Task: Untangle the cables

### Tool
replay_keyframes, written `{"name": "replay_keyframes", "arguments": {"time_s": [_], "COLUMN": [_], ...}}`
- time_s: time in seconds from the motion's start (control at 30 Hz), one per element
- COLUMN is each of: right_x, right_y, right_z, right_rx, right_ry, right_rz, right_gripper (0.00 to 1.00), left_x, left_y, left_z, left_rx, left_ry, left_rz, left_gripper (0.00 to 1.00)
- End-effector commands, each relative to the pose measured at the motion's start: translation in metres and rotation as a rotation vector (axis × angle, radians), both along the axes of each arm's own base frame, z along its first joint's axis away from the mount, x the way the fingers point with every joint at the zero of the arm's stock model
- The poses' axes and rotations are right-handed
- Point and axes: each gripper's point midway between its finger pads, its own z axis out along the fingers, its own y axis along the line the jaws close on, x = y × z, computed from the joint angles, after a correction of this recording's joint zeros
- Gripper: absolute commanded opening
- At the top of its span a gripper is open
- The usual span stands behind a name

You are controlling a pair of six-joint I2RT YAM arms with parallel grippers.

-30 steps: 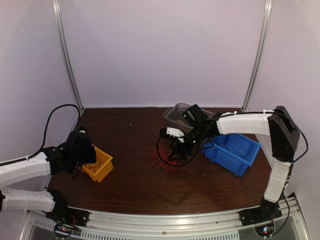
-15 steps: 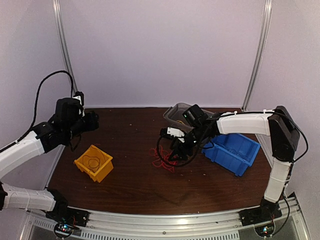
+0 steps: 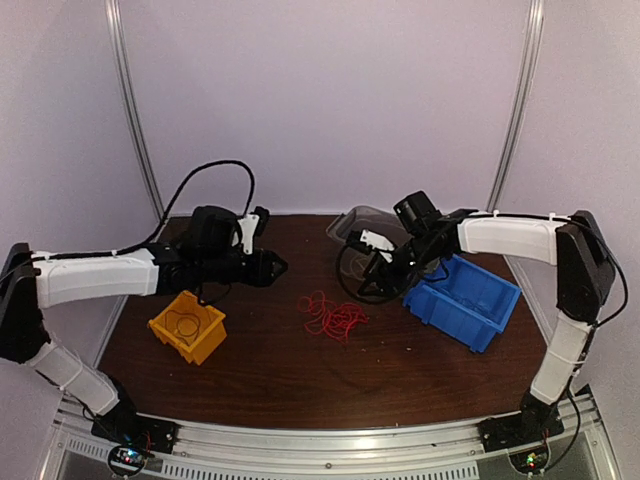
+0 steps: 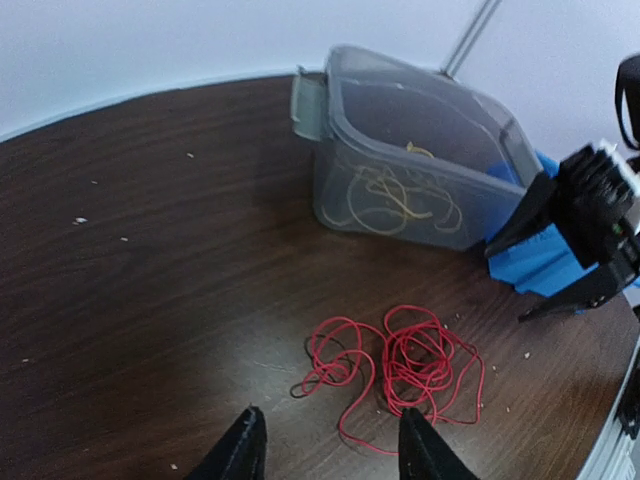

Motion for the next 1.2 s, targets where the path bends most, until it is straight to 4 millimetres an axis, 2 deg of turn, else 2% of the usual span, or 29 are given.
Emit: {"name": "replay_keyframes", "arguments": {"time_s": [0.0, 0.07, 0.2, 0.37, 0.5, 0.67, 0.73, 0.83, 0.9, 1.03, 1.17], "right_x": [-0.016, -0.016, -0.018, -0.028, -0.035, -0.043, -0.041, -0.029, -0.026, -0.027, -0.029], "right_y": [-0.002, -0.002, 0.000, 0.010, 0.020, 0.030, 0.032, 0.032, 0.033, 0.034, 0.033], "right_z": [0.018, 0.013, -0.001, -0.009, -0.019, -0.052, -0.061, -0.073, -0.077, -0.084, -0.096], "right_rx": [0.033, 0.026, 0.001, -0.005, -0.013, -0.065, -0.087, -0.134, -0.142, -0.154, -0.173], "right_ry": [-0.009, -0.011, 0.001, 0.019, 0.043, 0.083, 0.085, 0.069, 0.070, 0.073, 0.097], "right_rz": [0.015, 0.006, 0.001, 0.035, 0.062, 0.084, 0.071, 0.026, 0.016, 0.019, 0.023], "right_gripper": [0.60, 0.61, 0.63, 0.64, 0.64, 0.66, 0.67, 0.66, 0.66, 0.62, 0.55], "left_x": [0.001, 0.005, 0.016, 0.014, 0.014, 0.017, 0.020, 0.022, 0.025, 0.039, 0.046], "left_y": [-0.044, -0.053, -0.057, -0.065, -0.063, -0.063, -0.062, -0.066, -0.067, -0.067, -0.066], "left_z": [-0.012, -0.031, -0.074, -0.111, -0.131, -0.133, -0.132, -0.135, -0.144, -0.148, -0.154], "left_rx": [0.020, 0.036, 0.183, 0.297, 0.325, 0.337, 0.341, 0.308, 0.295, 0.277, 0.267], "left_ry": [0.026, 0.073, 0.154, 0.235, 0.265, 0.254, 0.242, 0.231, 0.244, 0.176, 0.160], "left_rz": [-0.136, -0.146, -0.164, -0.255, -0.267, -0.274, -0.265, -0.274, -0.276, -0.230, -0.230], "left_gripper": [0.47, 0.48, 0.46, 0.39, 0.36, 0.47, 0.47, 0.44, 0.40, 0.30, 0.29]}}
